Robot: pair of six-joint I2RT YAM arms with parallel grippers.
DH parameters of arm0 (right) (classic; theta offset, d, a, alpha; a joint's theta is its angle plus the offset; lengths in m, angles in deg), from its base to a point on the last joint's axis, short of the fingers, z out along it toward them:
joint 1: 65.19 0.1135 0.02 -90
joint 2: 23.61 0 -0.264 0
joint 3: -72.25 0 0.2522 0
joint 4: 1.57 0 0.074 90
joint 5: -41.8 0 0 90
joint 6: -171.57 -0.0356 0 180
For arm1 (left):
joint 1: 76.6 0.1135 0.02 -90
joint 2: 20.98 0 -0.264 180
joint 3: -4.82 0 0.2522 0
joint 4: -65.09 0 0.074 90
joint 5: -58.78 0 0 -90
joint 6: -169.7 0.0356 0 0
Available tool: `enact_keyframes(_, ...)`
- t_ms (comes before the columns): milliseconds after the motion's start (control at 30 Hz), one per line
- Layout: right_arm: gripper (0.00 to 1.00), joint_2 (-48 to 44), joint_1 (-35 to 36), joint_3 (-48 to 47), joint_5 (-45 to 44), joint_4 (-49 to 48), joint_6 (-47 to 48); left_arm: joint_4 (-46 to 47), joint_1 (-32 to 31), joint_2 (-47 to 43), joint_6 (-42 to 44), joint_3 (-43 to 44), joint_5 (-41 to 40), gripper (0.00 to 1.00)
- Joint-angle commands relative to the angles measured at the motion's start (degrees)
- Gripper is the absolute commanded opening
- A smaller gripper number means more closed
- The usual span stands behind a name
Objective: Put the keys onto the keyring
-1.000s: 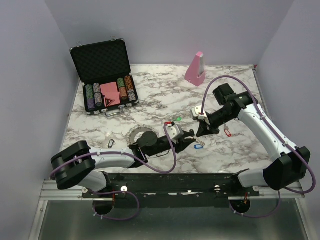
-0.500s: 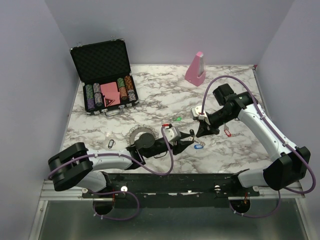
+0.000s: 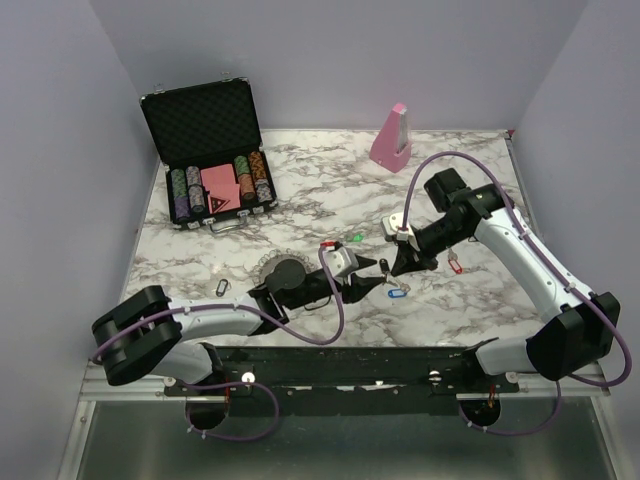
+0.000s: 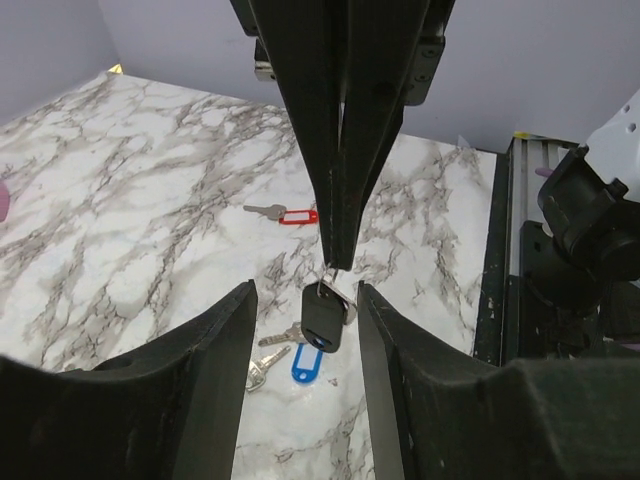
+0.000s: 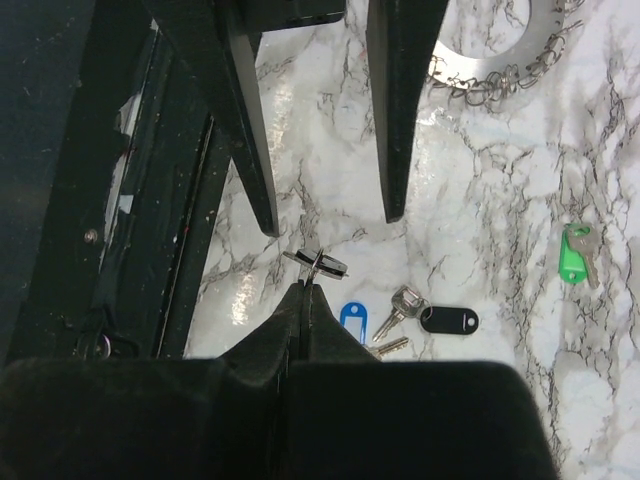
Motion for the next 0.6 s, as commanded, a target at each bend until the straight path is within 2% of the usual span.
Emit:
enact_keyframes(0,0.01,0.4,0.7,0.7,2.5,1.1,1.4,-1.6,1.4,0.3,0.2,3.0,5.8,0.52)
enact_keyframes(267,0.01,0.5,1.1,0.7,2.5,0.9,1.3,-2.7,2.6,2.5,-1.7,5.4,13.1,0.41)
enact_keyframes(467,0.01,0.4,1.1,0.8,2.4,0.7,1.1,-3.7,2.8,3.1,-2.0,5.9,14.5,0.34)
enact_keyframes(567,0.01,0.4,1.2,0.8,2.4,0.7,1.0,-4.8,2.9,3.2,-2.0,6.4,14.4,0.26)
